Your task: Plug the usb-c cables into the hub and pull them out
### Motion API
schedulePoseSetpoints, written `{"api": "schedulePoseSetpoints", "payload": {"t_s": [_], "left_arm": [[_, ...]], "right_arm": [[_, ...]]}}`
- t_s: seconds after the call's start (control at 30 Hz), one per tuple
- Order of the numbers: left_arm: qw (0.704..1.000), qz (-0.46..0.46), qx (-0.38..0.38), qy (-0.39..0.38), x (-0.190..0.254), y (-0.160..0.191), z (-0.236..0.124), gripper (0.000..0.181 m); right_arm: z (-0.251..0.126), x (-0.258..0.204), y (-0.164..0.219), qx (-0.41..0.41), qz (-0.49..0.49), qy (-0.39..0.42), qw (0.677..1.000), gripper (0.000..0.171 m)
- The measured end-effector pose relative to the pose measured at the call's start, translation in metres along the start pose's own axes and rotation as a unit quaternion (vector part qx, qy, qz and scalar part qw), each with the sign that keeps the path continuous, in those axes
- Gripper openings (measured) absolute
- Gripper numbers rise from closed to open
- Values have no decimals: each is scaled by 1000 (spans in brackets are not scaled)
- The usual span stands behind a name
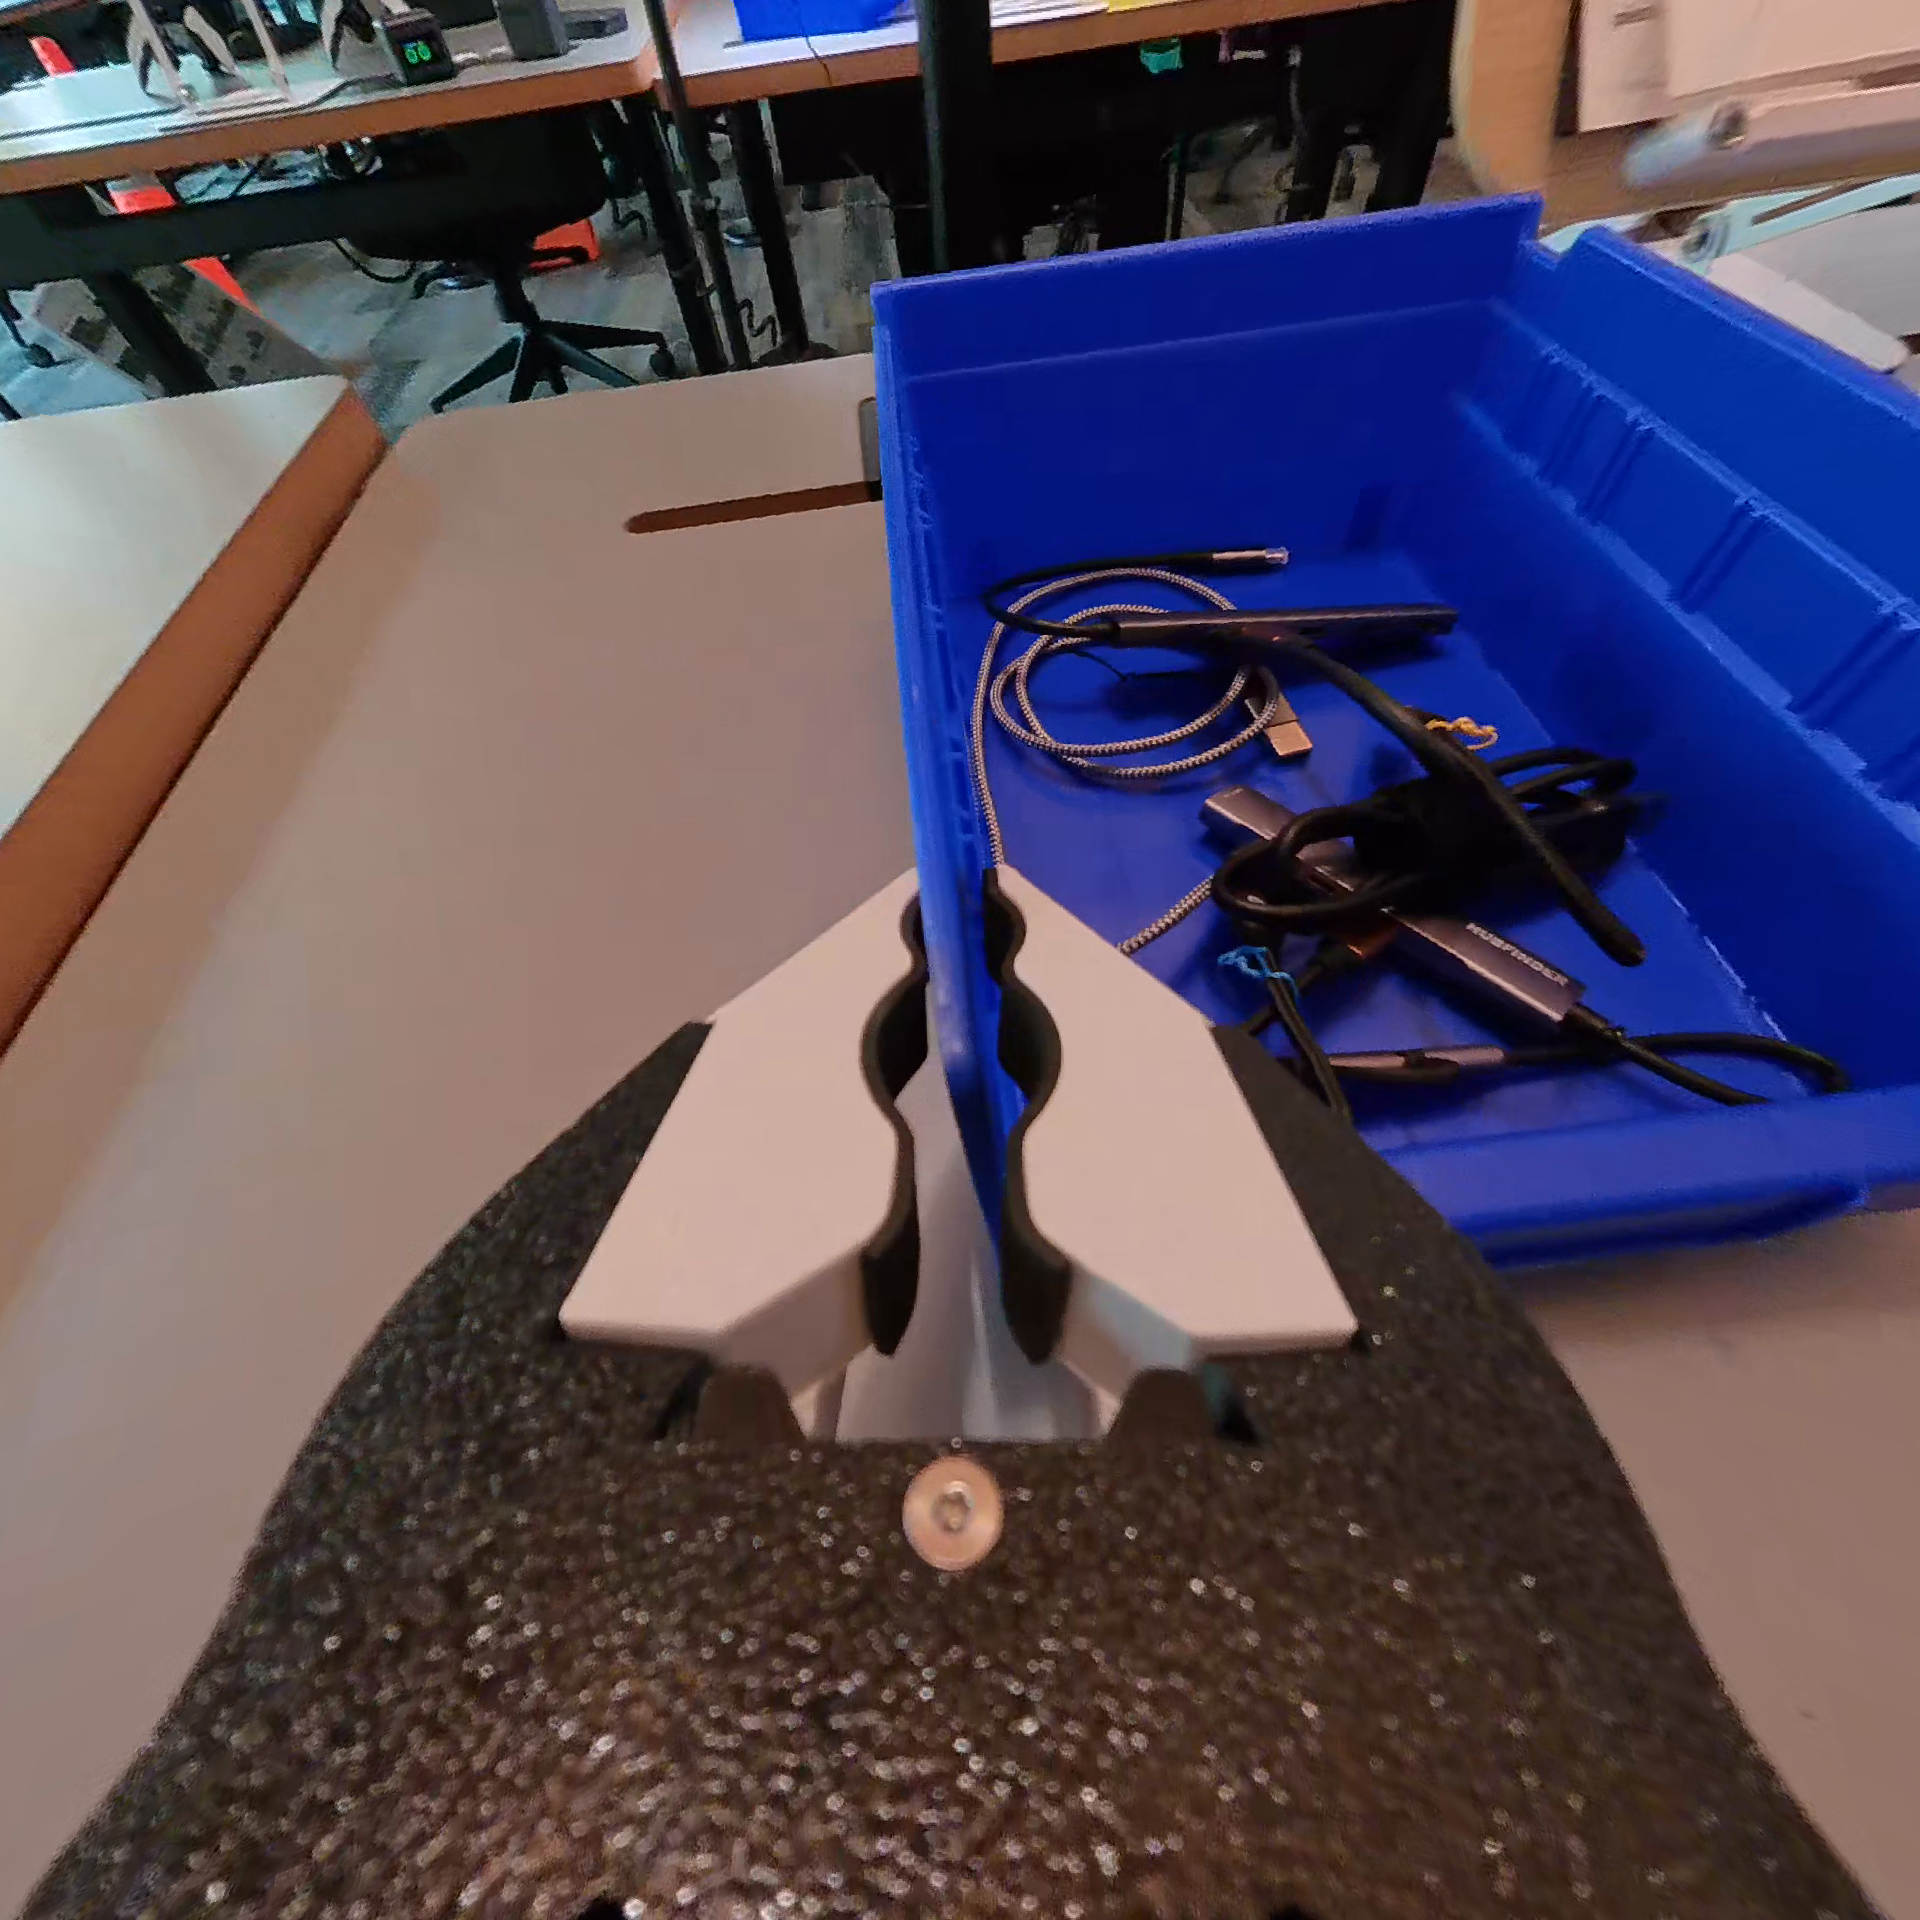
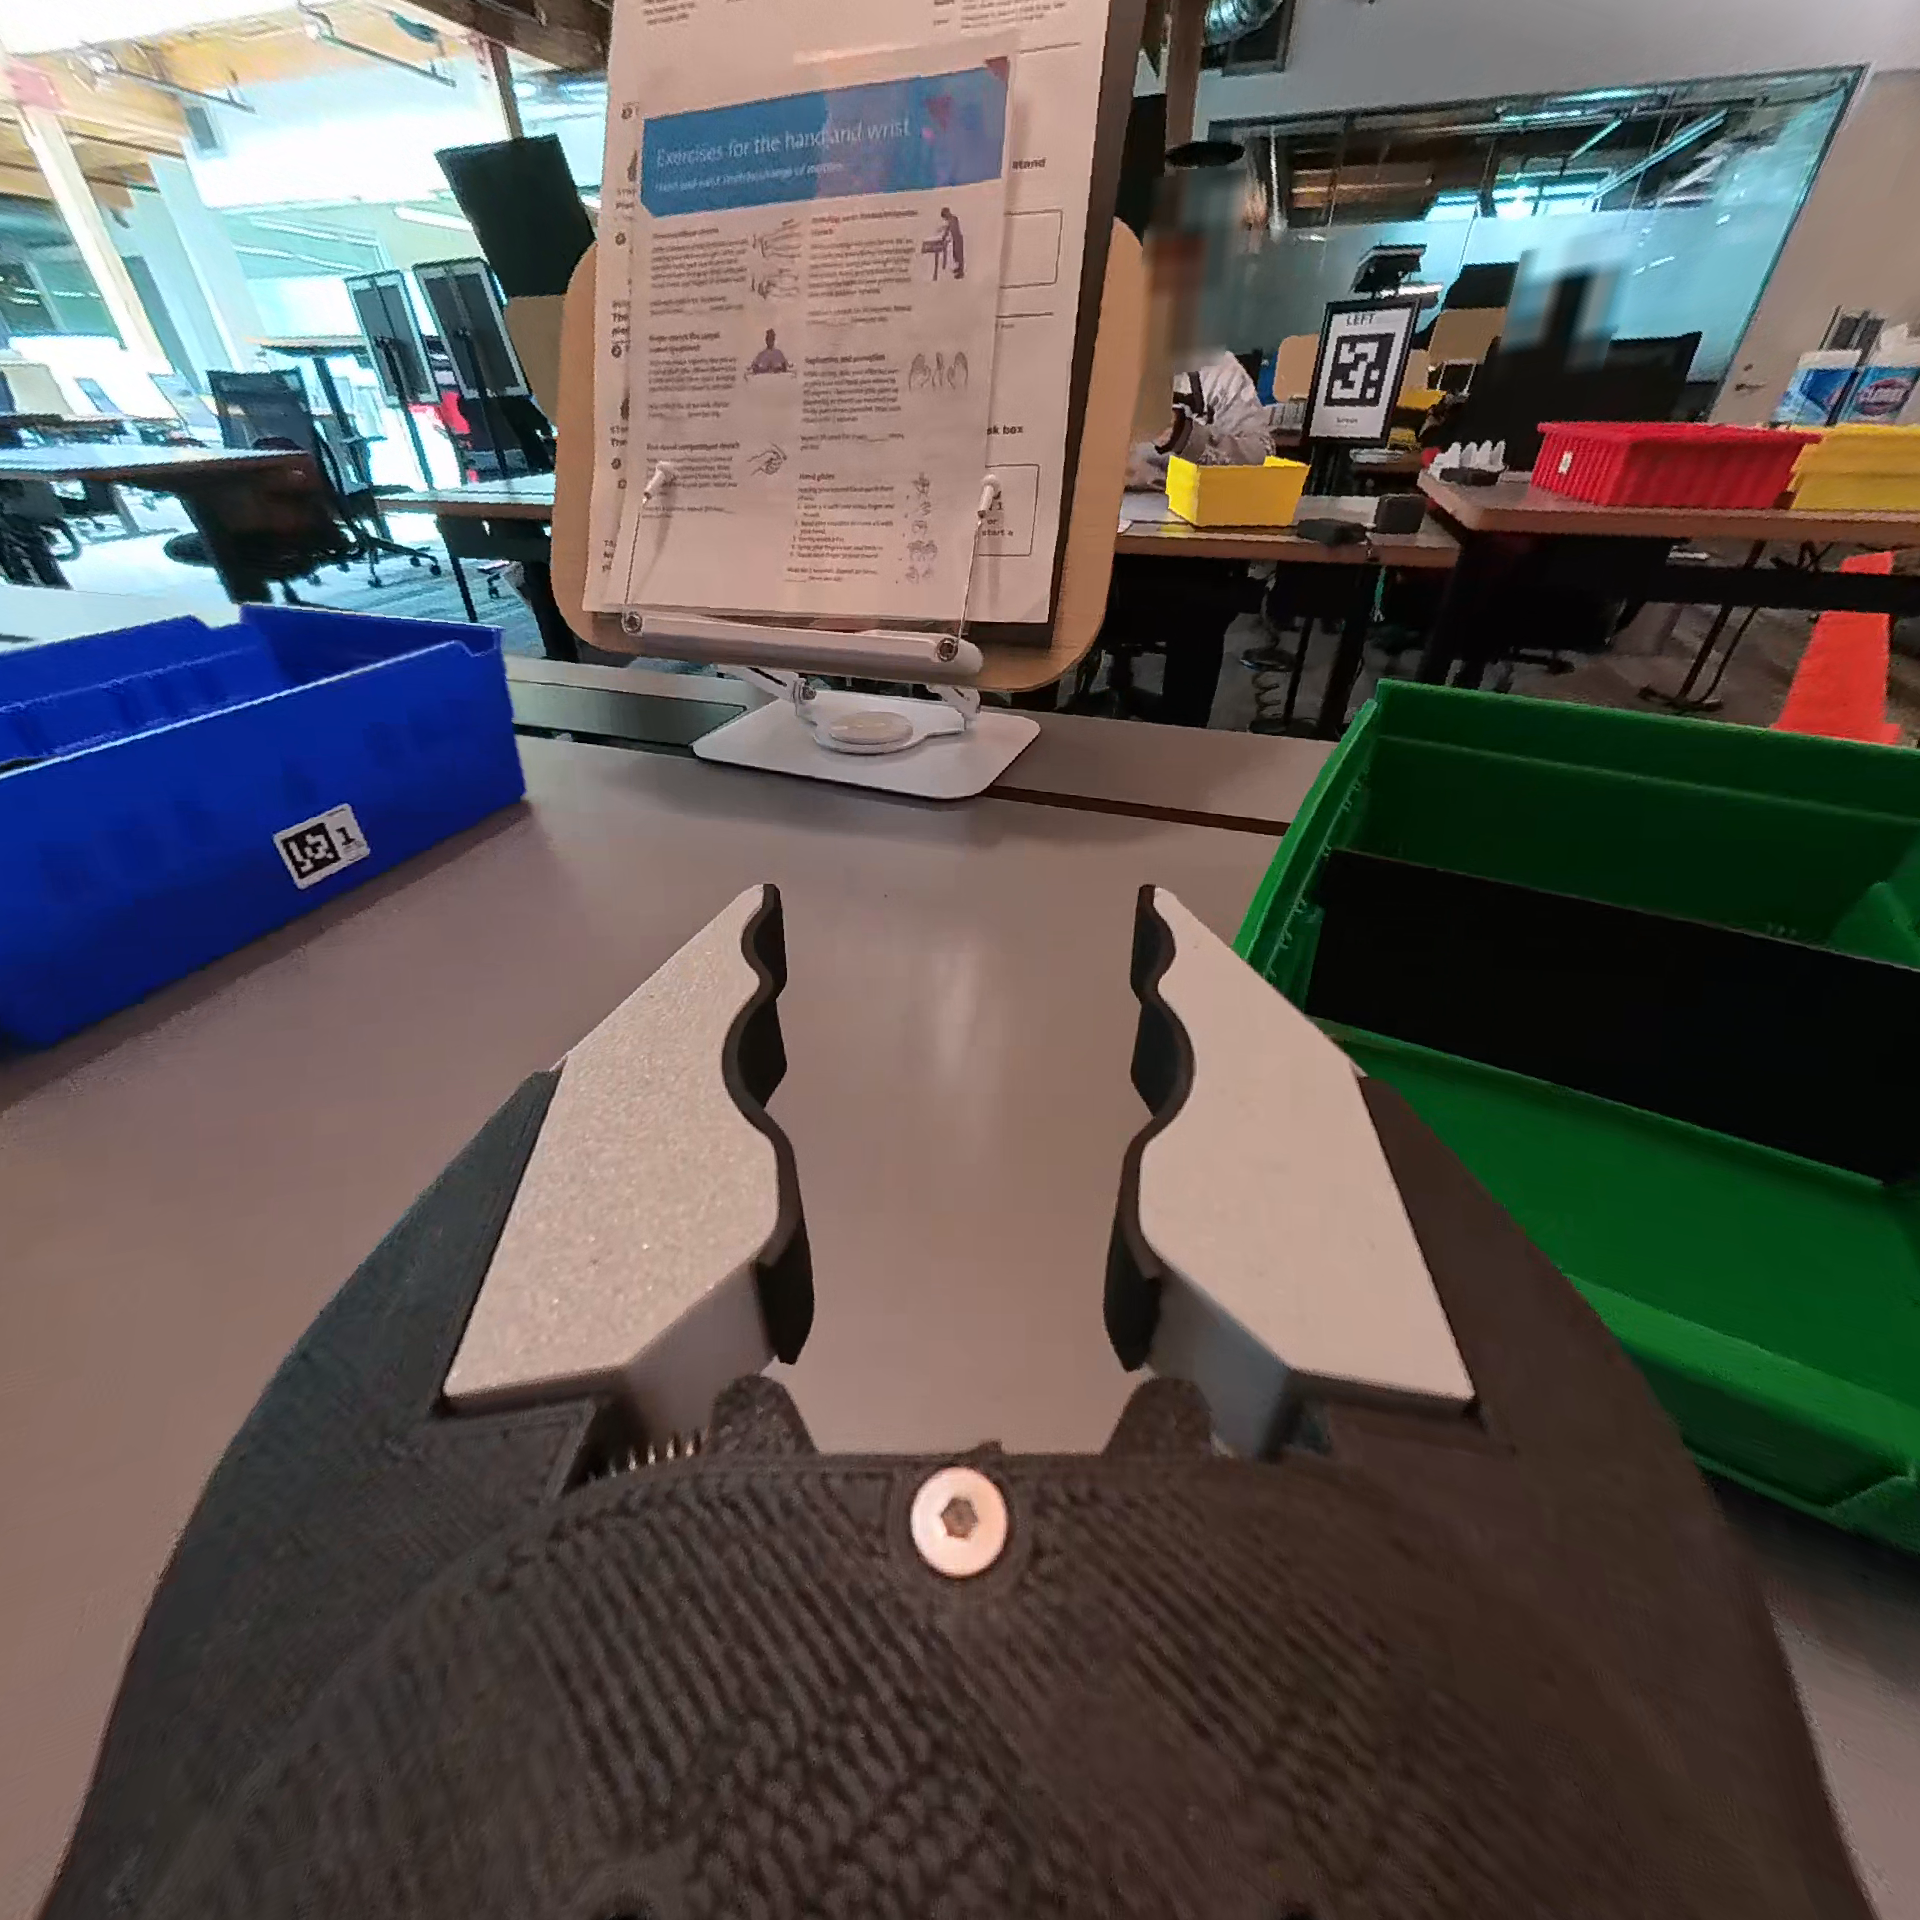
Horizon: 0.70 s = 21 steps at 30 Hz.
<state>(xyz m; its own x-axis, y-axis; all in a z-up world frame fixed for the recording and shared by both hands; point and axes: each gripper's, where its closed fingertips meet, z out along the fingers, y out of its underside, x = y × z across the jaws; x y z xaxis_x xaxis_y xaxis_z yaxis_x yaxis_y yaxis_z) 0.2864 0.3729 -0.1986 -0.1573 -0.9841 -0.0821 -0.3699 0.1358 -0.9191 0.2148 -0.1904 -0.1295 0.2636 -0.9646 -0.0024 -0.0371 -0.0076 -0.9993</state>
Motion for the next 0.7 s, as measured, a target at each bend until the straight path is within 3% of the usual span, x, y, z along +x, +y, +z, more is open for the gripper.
{"api": "schedulePoseSetpoints", "payload": {"t_s": [0.1,0.2,0.27,0.33,0.43,0.57,0.7], "left_arm": [[1000,12,-20,6,-13,1,0,5],[997,72,-18,-16,-16,-21,-9,25],[990,139,9,6,3,-50,-16,25],[976,204,0,75,36,-66,-14,29],[938,287,-85,174,75,-64,5,45],[868,389,-185,248,96,-59,44,54],[802,434,-284,297,103,-51,80,59]], "right_arm": [[0,-6,-1,-3,-12,-10,1000,67],[-1,-8,-5,-1,-22,-13,1000,67],[-3,-8,-7,-1,-28,-17,999,67],[-4,-9,-9,1,-29,-26,999,67],[-5,-16,-10,0,-21,-57,998,67],[-8,-35,-5,-13,-47,-121,991,68],[-16,-55,10,-51,-75,-199,976,72]]}}
